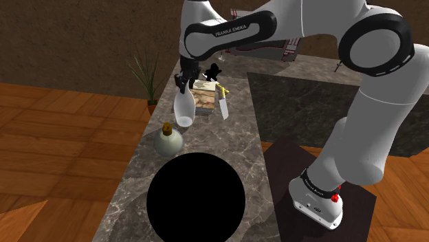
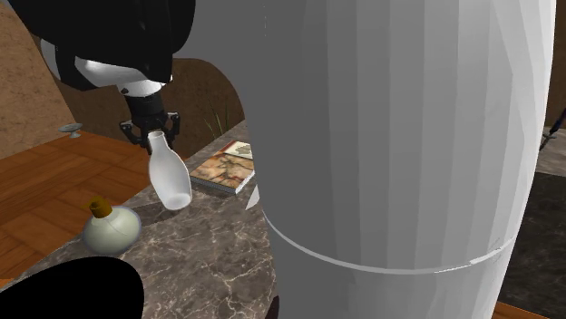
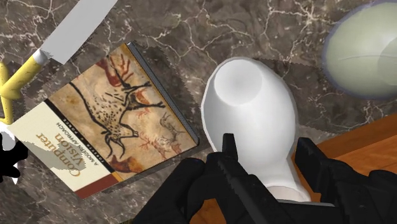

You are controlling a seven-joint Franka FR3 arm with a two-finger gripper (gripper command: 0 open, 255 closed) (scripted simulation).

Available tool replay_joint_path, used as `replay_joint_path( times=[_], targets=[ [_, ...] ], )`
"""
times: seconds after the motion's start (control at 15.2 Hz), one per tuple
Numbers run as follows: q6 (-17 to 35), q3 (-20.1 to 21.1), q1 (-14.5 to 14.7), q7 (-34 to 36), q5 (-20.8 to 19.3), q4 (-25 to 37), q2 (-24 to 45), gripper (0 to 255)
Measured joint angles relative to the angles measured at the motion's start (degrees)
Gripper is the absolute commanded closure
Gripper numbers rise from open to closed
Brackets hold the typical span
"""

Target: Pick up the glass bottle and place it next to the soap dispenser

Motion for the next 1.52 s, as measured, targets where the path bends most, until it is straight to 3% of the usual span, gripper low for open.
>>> replay_joint_path(
  times=[0.46, 0.53, 0.92, 1.25, 1.52],
  targets=[
    [0.81, 0.01, 0.01, 0.02, 0.01, -0.69, 0.09, 255],
    [0.81, 0.01, 0.01, 0.02, 0.01, -0.69, 0.09, 0],
    [0.82, 0.01, 0.01, 0.01, 0.01, -0.68, 0.07, 0],
    [-4.41, -0.05, 0.02, 0.01, -0.16, 1.91, -2.63, 0],
    [-5.45, -0.01, 0.09, 0.14, -0.2, 2.86, -2.68, 0]
  ],
)
